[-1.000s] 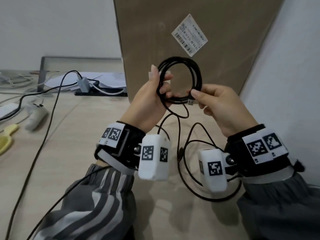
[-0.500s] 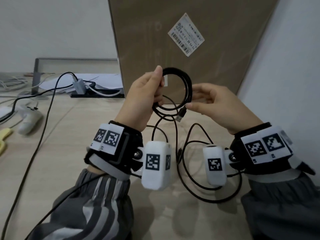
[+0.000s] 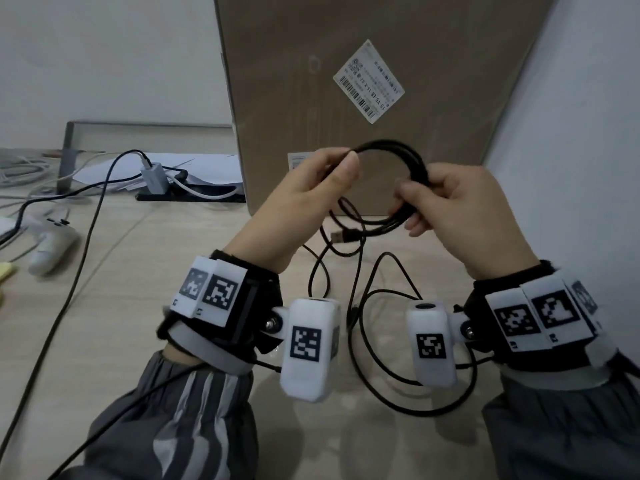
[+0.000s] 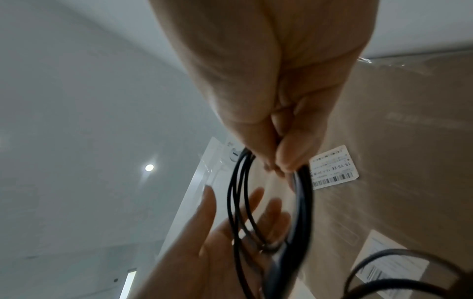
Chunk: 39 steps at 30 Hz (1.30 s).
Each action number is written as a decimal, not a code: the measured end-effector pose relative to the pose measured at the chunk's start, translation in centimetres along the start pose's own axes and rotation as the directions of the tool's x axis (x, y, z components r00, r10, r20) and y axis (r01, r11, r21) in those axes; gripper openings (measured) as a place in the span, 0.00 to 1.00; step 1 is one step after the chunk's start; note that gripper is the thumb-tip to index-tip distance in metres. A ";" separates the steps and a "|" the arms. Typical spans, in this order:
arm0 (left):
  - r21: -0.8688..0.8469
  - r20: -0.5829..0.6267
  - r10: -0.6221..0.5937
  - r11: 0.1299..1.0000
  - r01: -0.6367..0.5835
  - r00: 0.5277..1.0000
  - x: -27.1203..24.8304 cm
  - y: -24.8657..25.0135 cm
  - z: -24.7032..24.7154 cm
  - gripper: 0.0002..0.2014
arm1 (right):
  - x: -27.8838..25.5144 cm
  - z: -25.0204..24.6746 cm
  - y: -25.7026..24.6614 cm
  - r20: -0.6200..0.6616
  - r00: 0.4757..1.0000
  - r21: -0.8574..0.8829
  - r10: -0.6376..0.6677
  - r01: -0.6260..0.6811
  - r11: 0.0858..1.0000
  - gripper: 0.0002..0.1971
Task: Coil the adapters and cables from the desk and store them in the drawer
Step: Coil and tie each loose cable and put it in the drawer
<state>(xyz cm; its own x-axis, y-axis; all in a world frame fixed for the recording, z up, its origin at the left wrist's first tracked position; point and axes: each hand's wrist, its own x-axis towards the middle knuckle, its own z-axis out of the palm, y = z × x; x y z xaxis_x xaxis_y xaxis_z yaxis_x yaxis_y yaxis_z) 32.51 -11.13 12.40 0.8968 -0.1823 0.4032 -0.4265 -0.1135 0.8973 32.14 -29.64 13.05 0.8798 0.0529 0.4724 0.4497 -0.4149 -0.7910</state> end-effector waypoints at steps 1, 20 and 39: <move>-0.029 -0.017 -0.021 0.999 0.020 1.000 0.2 -0.4 -0.2 0.18 | 0.2 -0.2 0.2 -0.074 0.997 0.077 0.026 -0.020 0.997 0.09; -0.509 -0.102 -0.077 0.861 0.014 0.992 0.3 0.2 1.0 0.08 | -0.9 3.3 -0.9 0.177 0.940 0.372 0.290 -0.337 0.865 0.10; -0.163 0.144 -0.071 0.982 0.094 0.987 -0.5 0.7 -1.1 0.07 | -1.0 -0.2 -1.5 0.123 0.990 -0.003 -0.063 0.064 0.998 0.12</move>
<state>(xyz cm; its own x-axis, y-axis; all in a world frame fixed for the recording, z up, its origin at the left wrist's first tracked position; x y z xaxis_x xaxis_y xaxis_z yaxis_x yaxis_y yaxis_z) 31.89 -10.03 13.02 0.8985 -0.3122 0.3087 -0.3152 0.0309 0.9485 30.60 -29.25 13.82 0.8619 0.1907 0.4698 0.5046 -0.4131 -0.7581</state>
